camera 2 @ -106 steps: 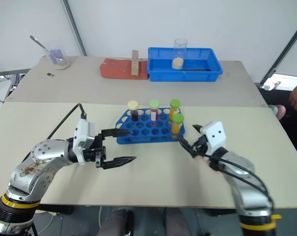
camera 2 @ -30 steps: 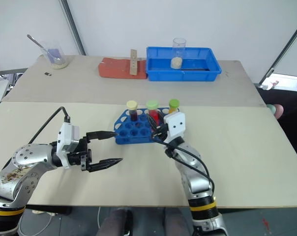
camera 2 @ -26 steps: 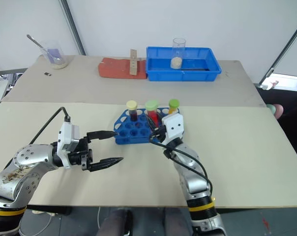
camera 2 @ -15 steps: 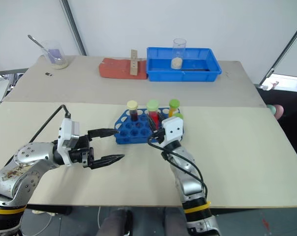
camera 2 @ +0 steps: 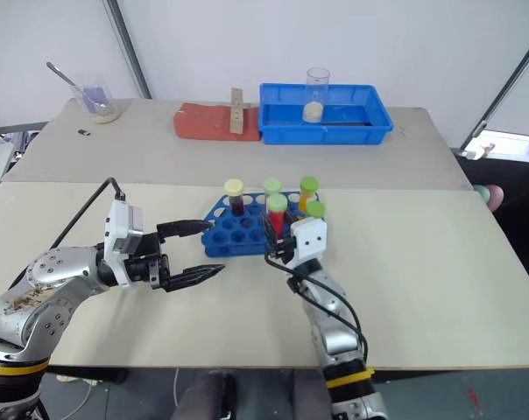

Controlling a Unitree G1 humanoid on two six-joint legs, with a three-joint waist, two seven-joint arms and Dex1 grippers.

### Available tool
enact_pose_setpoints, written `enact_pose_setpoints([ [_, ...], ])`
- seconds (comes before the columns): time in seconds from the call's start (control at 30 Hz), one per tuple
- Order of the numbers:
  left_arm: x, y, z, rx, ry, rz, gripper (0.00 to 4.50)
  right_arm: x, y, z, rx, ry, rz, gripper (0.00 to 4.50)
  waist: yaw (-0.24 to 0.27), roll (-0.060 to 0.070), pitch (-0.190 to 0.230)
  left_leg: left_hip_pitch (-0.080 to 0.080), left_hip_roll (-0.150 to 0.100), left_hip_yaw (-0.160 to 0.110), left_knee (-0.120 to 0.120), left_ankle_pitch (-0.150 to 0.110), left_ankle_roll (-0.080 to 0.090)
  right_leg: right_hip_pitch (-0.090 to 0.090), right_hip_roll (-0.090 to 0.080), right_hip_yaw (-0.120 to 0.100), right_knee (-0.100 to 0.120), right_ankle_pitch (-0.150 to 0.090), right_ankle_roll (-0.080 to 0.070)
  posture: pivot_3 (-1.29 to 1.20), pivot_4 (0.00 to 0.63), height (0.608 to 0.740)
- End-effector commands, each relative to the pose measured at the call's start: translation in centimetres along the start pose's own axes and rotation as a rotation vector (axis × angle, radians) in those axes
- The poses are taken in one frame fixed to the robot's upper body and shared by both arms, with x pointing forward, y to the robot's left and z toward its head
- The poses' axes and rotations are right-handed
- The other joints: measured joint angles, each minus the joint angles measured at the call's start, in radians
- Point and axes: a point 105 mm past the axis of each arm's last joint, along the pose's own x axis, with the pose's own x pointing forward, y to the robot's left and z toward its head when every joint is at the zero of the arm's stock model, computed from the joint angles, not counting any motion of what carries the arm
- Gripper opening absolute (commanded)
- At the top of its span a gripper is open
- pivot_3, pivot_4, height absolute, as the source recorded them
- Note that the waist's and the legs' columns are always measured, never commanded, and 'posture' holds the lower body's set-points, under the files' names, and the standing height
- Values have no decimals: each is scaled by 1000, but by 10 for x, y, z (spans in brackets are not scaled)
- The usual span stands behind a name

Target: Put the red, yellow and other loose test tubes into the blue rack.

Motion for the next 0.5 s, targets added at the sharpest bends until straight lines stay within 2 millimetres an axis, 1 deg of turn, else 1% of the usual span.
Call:
enact_pose_setpoints([
  [0.03, -9, 9, 8, 68, 58, 35, 4500, -9, 5, 15, -60, -9, 82, 3300, -1, 0, 0, 0, 0, 0, 0, 0, 0, 0, 0, 0, 0, 0, 0, 0, 150, 740],
  [0.17, -29, 24, 9, 127, 189, 70, 4500, -29, 9, 23, -89, 66, 209, 3300, -2, 0, 0, 0, 0, 0, 0, 0, 0, 0, 0, 0, 0, -1, -1, 0, 150, 740],
  [0.23, -44, 32, 3, 149, 311, 81, 4500, -43, 11, 27, -109, 139, 316, 3300, -2, 0, 0, 1, 0, 0, -1, 0, 0, 0, 0, 0, 1, -1, -2, 0, 150, 740],
  [0.3, -58, 39, -4, 178, 451, 77, 4500, -56, 13, 37, -136, 200, 452, 3300, -2, 0, 0, 2, 0, 1, -1, 0, 0, 0, 0, 0, 1, -2, -2, 0, 150, 740],
  [0.37, -73, 45, -11, 190, 569, 61, 4500, -65, 16, 46, -146, 264, 577, 3300, -1, 0, 0, 2, 0, 2, -1, 0, 0, -1, 0, 0, 1, -2, -2, 0, 150, 740],
  [0.5, -97, 59, -27, 189, 767, 45, 4500, -72, 20, 59, -192, 360, 778, 3300, 2, 0, 1, 4, 1, 2, -2, 0, 0, -1, -1, -1, 0, -3, -3, 0, 150, 740],
])
